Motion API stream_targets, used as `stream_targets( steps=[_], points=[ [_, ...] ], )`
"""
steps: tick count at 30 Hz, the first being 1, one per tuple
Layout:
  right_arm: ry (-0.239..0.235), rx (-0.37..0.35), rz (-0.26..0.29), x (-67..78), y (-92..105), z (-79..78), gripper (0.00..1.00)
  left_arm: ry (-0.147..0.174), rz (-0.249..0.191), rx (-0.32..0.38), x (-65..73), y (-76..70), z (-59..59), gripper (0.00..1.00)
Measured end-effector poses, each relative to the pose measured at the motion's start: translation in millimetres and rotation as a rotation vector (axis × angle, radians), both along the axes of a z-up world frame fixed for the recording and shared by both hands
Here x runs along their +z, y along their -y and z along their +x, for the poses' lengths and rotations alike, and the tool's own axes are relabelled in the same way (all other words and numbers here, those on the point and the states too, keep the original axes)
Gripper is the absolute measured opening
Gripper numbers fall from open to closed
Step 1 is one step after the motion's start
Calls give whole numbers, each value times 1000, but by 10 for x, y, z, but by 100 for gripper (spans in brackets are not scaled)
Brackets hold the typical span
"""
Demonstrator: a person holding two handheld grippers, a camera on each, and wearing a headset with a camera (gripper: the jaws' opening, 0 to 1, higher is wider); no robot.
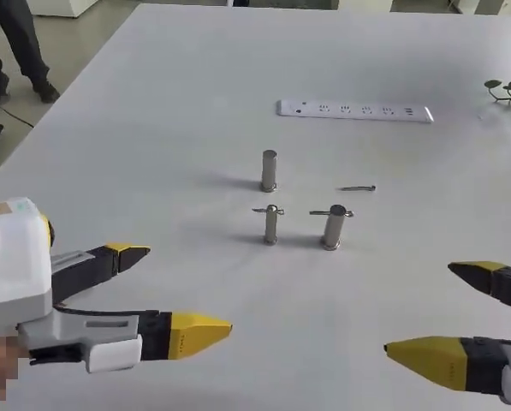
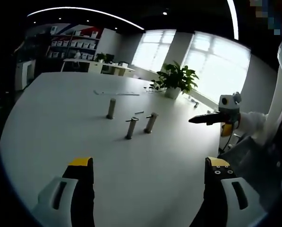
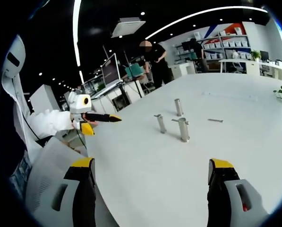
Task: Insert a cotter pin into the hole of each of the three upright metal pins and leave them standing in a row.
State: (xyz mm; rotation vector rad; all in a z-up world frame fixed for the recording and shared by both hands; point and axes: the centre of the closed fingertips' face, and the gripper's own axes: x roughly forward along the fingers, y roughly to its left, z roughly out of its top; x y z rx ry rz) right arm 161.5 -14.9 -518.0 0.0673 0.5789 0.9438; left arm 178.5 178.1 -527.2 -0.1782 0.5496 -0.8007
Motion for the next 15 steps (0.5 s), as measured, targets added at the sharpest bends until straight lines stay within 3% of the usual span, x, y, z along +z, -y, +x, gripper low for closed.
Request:
stream_targets(
  steps=[4,9,15],
  points=[
    [0,-8,-2,-7,4,-5,98,-29,14,-24,-39,22,34,92],
    [-5,-12,-11,-31,26,-23,98,-34,40,-15,-44,-2,177,93],
    [-21,-44,22,0,66,-13,97,5,49,-35,94,31,463,89]
  ],
)
